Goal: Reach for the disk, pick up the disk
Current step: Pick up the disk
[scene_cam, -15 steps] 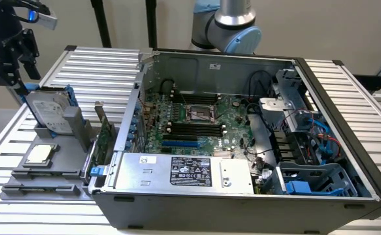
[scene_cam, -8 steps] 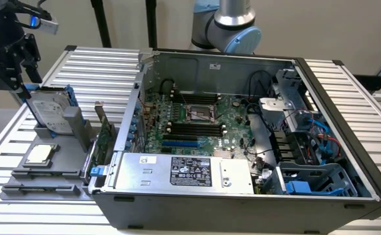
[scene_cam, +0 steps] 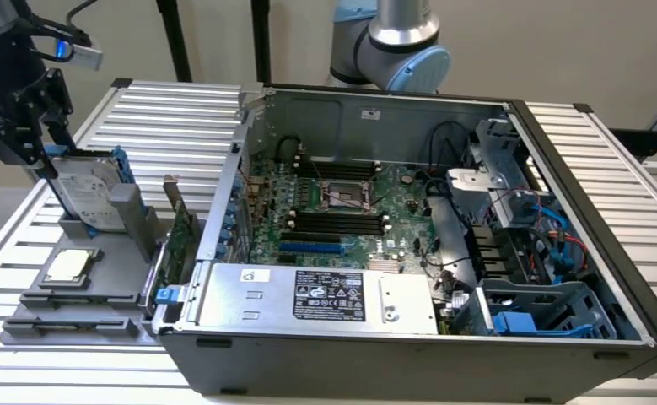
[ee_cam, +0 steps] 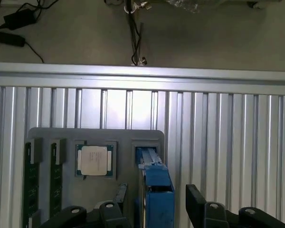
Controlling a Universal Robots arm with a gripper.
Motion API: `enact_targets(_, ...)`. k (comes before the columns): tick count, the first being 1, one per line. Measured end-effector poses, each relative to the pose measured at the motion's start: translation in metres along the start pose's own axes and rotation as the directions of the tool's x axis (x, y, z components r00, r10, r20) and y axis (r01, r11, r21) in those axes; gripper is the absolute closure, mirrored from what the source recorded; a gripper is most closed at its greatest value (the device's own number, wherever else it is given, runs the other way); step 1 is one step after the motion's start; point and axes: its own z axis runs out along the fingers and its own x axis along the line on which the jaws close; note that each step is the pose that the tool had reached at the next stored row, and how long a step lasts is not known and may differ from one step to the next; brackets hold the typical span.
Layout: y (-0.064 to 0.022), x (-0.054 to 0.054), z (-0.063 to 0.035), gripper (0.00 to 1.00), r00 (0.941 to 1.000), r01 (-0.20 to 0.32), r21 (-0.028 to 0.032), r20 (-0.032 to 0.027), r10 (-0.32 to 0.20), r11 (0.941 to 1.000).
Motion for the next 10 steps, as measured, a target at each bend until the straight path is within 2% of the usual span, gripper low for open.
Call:
enact_targets(8, 0.0002, 0.0001, 0.0079, 0.4, 1.0, 0.005, 0.0001, -0.0002, -0.005, 1.0)
enact_targets(10, 0.0003, 0.0001, 0.0096, 0.4, 1.0, 0.005, 0.0017, -0.0003, -0.005, 1.0)
